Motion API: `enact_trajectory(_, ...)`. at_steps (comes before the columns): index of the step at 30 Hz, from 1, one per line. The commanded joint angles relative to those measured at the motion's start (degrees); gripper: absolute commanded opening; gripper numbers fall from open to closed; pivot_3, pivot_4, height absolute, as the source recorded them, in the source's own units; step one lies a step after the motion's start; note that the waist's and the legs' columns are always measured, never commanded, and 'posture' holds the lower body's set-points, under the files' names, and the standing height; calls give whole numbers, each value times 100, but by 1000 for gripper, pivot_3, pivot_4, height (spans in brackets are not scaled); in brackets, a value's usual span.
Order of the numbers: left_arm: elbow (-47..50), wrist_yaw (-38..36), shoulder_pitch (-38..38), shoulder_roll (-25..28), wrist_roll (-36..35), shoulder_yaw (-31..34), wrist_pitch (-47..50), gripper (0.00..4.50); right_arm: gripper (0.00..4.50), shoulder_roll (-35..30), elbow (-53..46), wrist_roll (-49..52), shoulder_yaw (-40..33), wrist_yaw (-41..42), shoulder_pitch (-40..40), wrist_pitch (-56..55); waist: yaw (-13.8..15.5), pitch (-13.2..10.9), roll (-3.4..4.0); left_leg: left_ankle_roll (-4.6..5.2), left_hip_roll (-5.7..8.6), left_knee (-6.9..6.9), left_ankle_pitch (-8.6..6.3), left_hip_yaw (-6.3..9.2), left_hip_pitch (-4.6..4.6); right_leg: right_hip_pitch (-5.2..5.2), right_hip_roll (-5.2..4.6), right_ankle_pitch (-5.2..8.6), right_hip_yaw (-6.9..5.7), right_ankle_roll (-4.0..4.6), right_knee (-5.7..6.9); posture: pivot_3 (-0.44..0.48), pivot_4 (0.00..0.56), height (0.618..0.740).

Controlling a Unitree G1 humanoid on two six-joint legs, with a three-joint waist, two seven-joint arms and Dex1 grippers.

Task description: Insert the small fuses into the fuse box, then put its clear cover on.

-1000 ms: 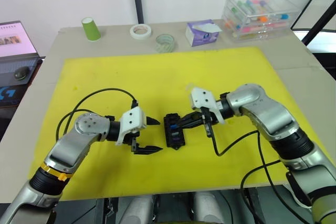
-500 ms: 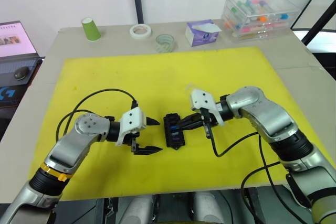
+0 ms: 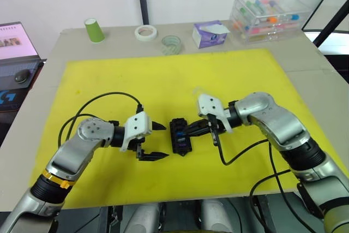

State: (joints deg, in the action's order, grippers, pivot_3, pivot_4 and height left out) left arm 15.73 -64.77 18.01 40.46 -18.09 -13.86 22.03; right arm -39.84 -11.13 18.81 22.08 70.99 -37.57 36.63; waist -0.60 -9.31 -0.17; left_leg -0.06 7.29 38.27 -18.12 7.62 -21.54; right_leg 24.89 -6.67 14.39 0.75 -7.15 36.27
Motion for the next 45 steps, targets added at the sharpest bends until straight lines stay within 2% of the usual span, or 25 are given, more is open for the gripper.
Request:
enact_trajectory(1,107,-12,-17,-2,-32,74,-78,4423,0,26,-165,-46,-8,-14,62,-90,0,0,0,0,0,0,0,0,0,0,0,0,0,0,0,0,150,740)
enact_trajectory(13,106,-17,-6,-23,-35,59,-81,4423,0,-3,-7,-439,31,11,26,-653,0,0,0,0,0,0,0,0,2,-1,1,0,0,0,1,0,150,740)
enact_trajectory(26,117,2,-12,-38,-13,59,-105,4423,0,-41,-26,-587,74,128,-125,-660,1,0,0,0,0,1,0,0,1,-1,0,0,0,0,1,0,150,740)
enact_trajectory(39,126,34,-29,-60,11,57,-126,4423,0,-63,-57,-819,372,175,-13,-355,1,2,-1,0,0,1,0,0,6,-6,1,0,0,0,1,0,150,740)
enact_trajectory(45,124,47,-34,-63,15,59,-140,4423,0,-44,-125,-849,537,68,-168,365,2,6,-2,0,0,1,0,1,9,-10,1,0,0,0,1,0,150,740)
